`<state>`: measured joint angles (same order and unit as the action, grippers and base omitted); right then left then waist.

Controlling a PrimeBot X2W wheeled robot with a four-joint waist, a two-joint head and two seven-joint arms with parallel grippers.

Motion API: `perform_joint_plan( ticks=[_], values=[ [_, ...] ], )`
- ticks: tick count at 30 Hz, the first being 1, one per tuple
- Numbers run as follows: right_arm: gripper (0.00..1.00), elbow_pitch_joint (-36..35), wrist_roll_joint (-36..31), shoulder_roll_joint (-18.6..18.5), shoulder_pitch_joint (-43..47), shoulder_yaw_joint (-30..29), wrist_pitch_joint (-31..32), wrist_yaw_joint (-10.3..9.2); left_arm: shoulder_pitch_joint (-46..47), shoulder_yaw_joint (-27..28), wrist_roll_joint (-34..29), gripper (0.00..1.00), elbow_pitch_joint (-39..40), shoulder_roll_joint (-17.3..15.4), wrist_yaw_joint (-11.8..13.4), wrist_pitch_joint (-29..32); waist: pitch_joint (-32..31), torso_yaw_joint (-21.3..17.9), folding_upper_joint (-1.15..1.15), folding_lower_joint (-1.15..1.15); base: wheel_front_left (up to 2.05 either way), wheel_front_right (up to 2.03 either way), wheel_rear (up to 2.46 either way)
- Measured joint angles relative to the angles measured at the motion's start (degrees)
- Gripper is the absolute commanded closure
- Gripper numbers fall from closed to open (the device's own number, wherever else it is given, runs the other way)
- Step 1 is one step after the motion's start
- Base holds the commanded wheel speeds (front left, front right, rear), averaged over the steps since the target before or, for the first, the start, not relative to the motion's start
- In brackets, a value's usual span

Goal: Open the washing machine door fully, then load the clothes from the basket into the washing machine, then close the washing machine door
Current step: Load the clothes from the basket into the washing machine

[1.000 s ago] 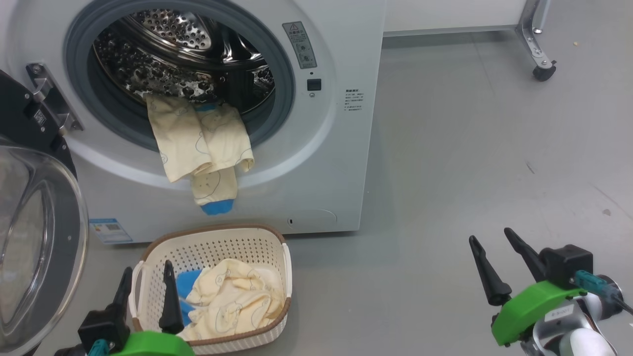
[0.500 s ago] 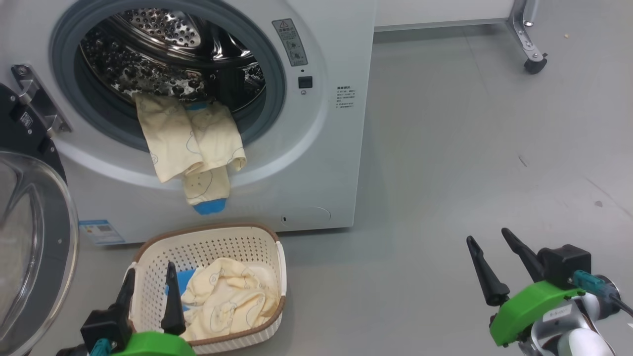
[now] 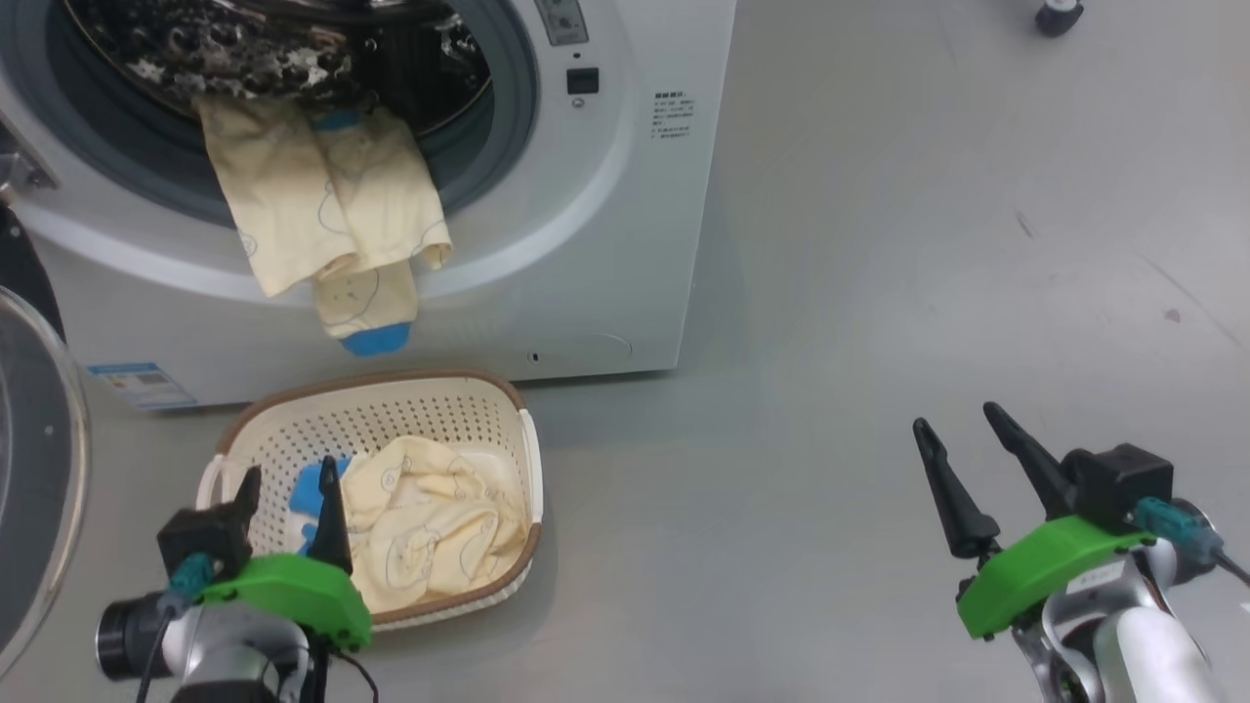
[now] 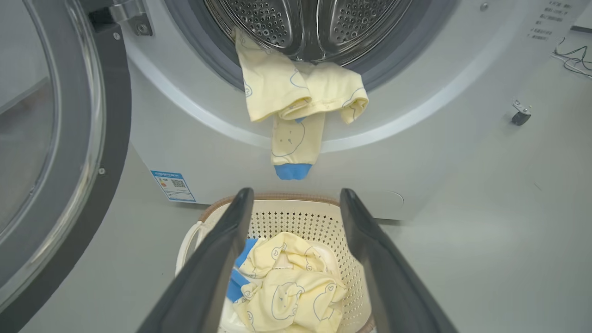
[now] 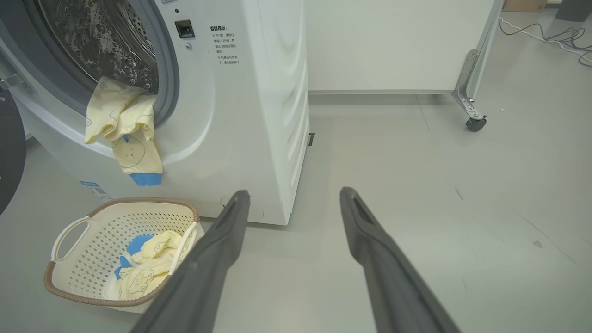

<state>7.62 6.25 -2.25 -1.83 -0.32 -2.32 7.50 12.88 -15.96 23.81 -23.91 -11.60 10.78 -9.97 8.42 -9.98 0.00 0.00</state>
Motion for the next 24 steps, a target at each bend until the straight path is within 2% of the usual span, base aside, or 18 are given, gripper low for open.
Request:
perform_joint_plan(
  ticks=[15,24],
  values=[
    [0.0,0.91,2.85,-0.01,-9.7,2.67,-4.37,0.0,28.1,0.37,2.48,0.0,-27.13,-1.07,-8.32,3.89,15.67,-3.07,0.0,0.01,0.0,0.0,0.0],
    [0.0,3.0,5.79,-0.02,-12.78,4.94,-7.28,0.0,40.52,0.89,2.98,0.0,-36.55,-3.69,-10.79,5.97,24.12,-5.82,-0.01,0.02,0.0,0.0,0.0]
  ],
)
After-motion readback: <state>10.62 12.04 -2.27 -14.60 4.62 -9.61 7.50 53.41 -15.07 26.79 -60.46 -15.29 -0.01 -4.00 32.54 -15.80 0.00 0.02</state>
